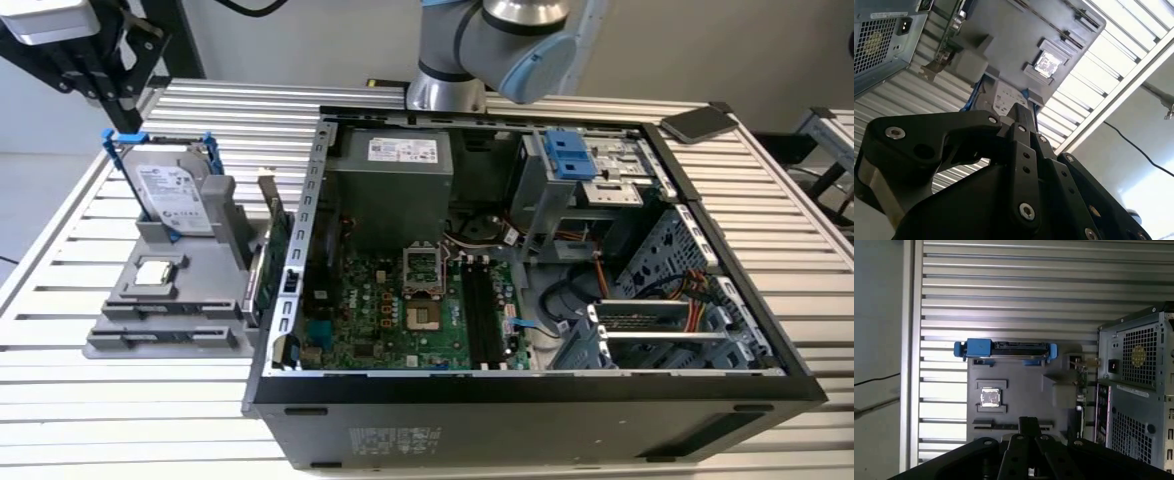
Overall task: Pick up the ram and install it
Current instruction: 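Reach for the ram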
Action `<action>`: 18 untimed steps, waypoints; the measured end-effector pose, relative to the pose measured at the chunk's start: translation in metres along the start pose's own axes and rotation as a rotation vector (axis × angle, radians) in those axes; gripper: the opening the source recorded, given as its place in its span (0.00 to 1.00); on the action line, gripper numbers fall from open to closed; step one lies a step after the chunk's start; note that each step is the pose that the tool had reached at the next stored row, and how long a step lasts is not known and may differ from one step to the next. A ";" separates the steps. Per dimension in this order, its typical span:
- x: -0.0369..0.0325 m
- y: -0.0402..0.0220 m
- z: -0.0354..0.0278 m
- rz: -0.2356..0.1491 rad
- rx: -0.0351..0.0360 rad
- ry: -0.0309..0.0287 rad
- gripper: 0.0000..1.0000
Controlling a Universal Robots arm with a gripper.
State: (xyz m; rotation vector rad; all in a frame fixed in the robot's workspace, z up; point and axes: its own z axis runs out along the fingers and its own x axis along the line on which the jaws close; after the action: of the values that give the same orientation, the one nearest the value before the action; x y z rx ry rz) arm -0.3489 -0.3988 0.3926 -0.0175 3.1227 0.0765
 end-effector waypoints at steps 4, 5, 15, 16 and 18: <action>0.0002 0.0000 0.0000 0.000 0.0000 0.0000 0.00; 0.0002 0.0000 0.0000 0.000 0.0000 0.0000 0.00; 0.0007 -0.0014 -0.0001 0.000 0.0000 0.0000 0.00; 0.0009 -0.0021 -0.0002 0.000 0.0001 0.0001 0.00; 0.0014 -0.0040 -0.0002 0.000 -0.0001 -0.0001 0.00</action>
State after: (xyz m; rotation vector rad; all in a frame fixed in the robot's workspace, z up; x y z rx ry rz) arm -0.3502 -0.4028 0.3926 -0.0174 3.1226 0.0766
